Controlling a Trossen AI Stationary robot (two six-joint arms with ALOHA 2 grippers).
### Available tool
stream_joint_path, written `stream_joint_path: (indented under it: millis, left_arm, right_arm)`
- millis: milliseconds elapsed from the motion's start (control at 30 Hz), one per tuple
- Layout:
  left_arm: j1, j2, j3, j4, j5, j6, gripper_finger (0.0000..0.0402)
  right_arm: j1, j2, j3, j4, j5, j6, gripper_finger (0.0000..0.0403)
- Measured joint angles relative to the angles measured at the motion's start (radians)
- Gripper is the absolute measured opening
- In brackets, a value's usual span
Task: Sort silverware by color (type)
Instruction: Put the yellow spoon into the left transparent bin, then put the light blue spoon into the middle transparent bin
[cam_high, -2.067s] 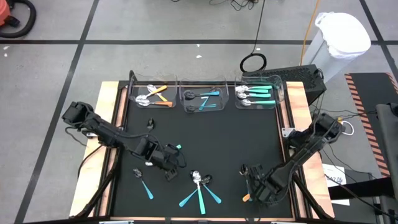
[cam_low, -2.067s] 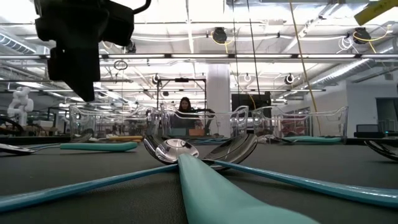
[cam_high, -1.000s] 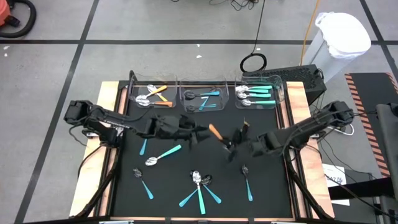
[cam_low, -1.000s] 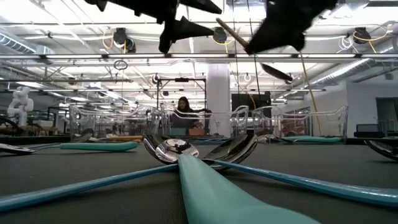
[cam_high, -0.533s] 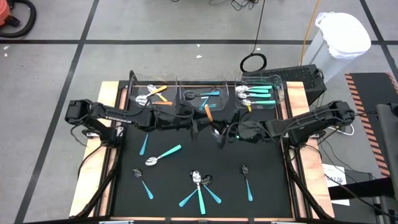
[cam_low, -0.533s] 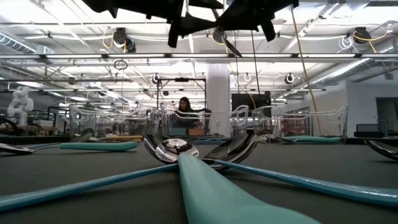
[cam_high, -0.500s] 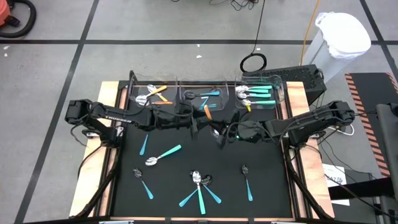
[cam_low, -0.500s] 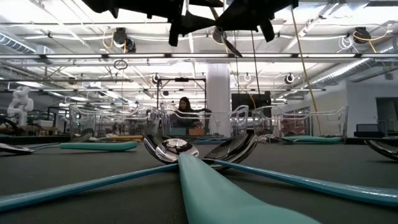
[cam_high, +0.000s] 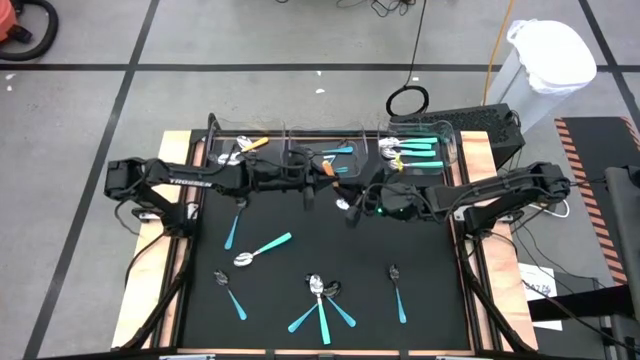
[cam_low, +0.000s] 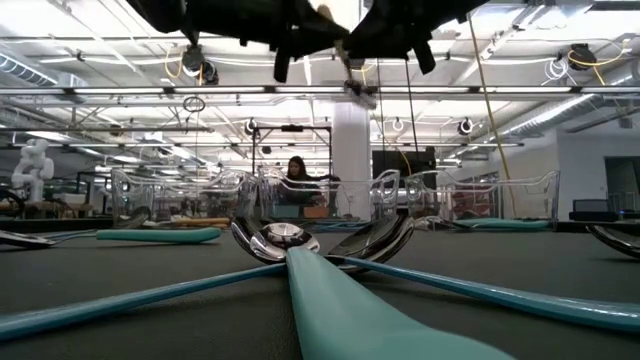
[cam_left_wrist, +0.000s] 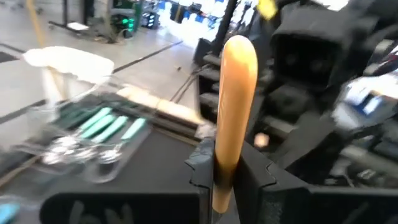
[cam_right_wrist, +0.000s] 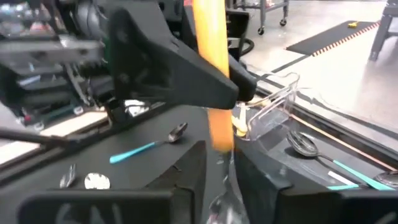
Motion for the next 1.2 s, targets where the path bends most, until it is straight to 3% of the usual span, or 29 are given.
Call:
stream_joint_path:
  millis: [100, 233, 433, 633, 767, 1100, 1200]
  left_arm:
    - [0.053, -0.031, 0.03, -0.17, -0.003, 0.071, 0.0035]
    - [0.15, -0.063, 0.15, -0.57, -0.012, 0.261, 0.0033]
    - [0.345, -0.066, 0.31, -0.986, -0.104, 0.523, 0.0034]
    - [0.532, -0.06, 0.304, -1.109, -0.175, 0.715, 0.0035]
    - [0.603, -0.042, 0.277, -1.133, -0.265, 0.727, 0.0048]
    - [0.624, -0.038, 0.277, -1.235, -0.3, 0.723, 0.0206]
    - [0.605, -0.038, 0.277, -1.309, -0.295, 0.631, 0.0232]
  right_arm:
    - [-0.018, -0.001, 0.001, -0.002, 0.002, 0.027, 0.011]
    - [-0.039, -0.001, 0.001, -0.013, 0.002, 0.033, 0.0143]
    - [-0.079, -0.001, 0.001, -0.038, 0.004, 0.048, 0.0164]
    - [-0.111, -0.001, 0.001, -0.043, 0.003, 0.048, 0.0166]
    - [-0.123, -0.001, 0.001, -0.047, 0.001, 0.049, 0.0166]
    - [-0.143, -0.001, 0.001, -0.103, -0.005, 0.096, 0.0167]
    - [-0.152, -0.001, 0.001, -0.162, -0.016, 0.164, 0.0167]
